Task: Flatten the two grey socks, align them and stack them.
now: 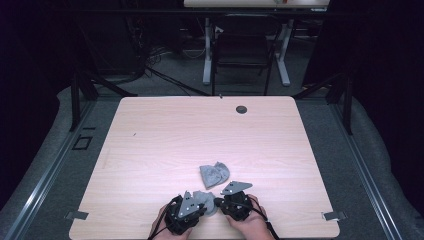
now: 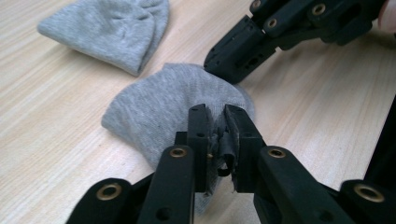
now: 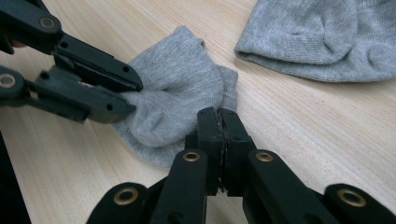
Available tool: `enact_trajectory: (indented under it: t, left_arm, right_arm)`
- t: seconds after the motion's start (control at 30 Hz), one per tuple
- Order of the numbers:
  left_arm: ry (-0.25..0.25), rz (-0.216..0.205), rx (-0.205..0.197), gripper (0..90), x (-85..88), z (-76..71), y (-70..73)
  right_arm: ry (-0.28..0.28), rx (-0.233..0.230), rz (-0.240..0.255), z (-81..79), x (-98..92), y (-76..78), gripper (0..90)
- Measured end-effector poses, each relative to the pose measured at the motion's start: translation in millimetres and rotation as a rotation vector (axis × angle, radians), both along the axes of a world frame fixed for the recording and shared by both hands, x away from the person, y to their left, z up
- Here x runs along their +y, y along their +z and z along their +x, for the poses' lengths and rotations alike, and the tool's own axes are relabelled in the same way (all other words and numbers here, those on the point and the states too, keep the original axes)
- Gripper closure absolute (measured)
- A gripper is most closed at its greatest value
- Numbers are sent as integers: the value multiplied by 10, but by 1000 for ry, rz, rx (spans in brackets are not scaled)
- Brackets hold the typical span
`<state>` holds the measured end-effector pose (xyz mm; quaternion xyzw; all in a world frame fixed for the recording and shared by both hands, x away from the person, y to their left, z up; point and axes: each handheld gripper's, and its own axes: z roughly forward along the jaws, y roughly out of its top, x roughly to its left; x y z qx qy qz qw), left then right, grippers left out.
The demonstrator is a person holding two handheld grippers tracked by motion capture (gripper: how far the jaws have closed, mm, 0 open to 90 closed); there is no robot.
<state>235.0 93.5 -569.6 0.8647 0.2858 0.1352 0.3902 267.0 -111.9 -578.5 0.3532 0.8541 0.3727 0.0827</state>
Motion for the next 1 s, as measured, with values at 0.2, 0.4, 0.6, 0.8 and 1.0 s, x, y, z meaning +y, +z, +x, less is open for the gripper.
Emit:
enact_trajectory:
  t: [0.2,0.4,0.6,0.8,1.0]
  left_arm:
    - [18,-16,-5,823,65,24,55]
    - [56,-30,-4,817,159,55,84]
    - [79,-10,12,807,206,70,65]
    - [101,-24,33,806,274,98,60]
    - [82,-46,42,806,250,93,59]
  right_arm:
    - [-2,-2,-2,-4,3,2,886]
    - [-11,-2,-9,-22,-8,7,887]
    - [-22,-2,-39,-41,-67,26,895]
    - [-40,-25,-27,-64,-69,45,893]
    - [16,-47,26,-45,69,73,867]
